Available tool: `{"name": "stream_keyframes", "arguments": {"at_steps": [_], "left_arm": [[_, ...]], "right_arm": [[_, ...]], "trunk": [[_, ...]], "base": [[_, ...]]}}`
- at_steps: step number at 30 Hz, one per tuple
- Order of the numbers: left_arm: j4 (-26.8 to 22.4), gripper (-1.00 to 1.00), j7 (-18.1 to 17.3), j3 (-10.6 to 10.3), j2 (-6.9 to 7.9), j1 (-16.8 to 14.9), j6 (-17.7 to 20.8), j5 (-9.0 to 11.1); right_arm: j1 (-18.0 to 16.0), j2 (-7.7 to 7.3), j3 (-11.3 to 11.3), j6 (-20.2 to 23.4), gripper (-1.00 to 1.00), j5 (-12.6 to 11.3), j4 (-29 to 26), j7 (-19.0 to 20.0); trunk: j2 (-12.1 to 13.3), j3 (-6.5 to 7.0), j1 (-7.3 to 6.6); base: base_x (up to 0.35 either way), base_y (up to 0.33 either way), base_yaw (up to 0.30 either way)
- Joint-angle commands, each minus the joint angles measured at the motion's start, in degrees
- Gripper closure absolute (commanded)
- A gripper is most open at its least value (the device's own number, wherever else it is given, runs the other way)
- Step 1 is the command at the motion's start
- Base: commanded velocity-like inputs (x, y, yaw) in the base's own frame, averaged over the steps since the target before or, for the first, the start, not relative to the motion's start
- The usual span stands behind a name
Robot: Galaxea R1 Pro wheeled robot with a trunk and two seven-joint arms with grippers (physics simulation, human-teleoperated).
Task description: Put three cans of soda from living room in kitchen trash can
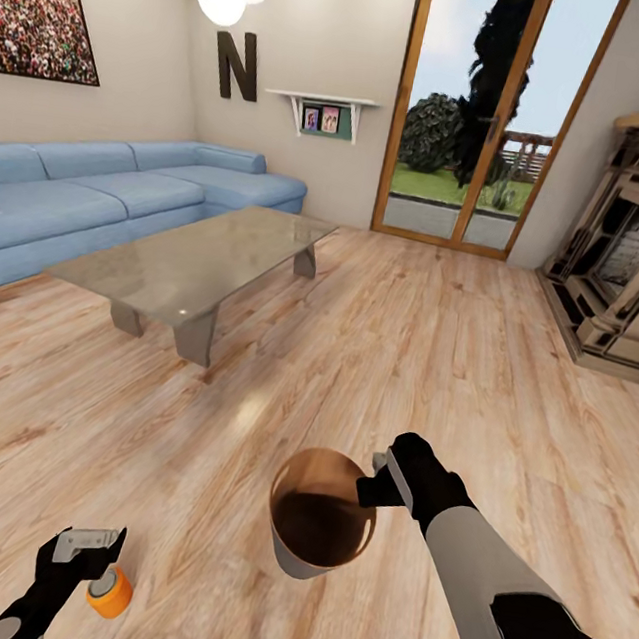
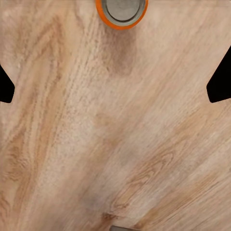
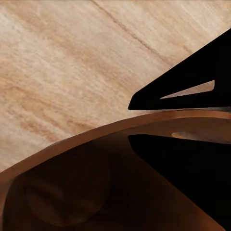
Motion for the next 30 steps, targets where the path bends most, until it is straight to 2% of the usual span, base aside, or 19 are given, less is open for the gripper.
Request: {"name": "stream_keyframes", "arguments": {"at_steps": [1, 6, 15, 23, 30], "left_arm": [[0.03, -1.0, 0.0, 0.0, 0.01, 0.0, 0.0, 0.0], [0.06, -1.0, 0.0, -0.01, -0.01, 0.0, -0.01, -0.09], [0.06, -1.0, 0.0, -0.08, 0.01, -0.01, -0.05, -0.04], [0.03, -1.0, -0.08, -0.22, 0.03, -0.01, -0.01, -0.04], [0.03, -1.0, -0.18, -0.14, 0.06, 0.05, 0.0, 0.12]], "right_arm": [[-0.03, 0.05, -0.11, 0.07, 1.0, -1.44, -0.02, 0.19], [-0.03, 0.08, -0.06, 0.07, 1.0, -1.29, -0.02, 0.18], [-0.03, 0.14, -0.02, 0.07, 1.0, -1.2, -0.02, 0.14], [-0.03, 0.18, -0.01, 0.07, 1.0, -1.16, -0.02, 0.1], [-0.03, 0.25, 0.03, 0.07, 1.0, -1.11, -0.02, 0.07]], "trunk": [[-0.42, -0.18, 0.22], [-2.43, -1.07, 1.32], [-2.43, -1.07, 1.32], [-2.43, -1.07, 1.32], [-2.43, -1.07, 1.32]], "base": [[0.0, 0.0, 0.0], [0.0, 0.0, 0.0], [0.001, 0.0, 0.0], [0.185, 0.022, 0.0], [0.05, 0.008, 0.0]]}}
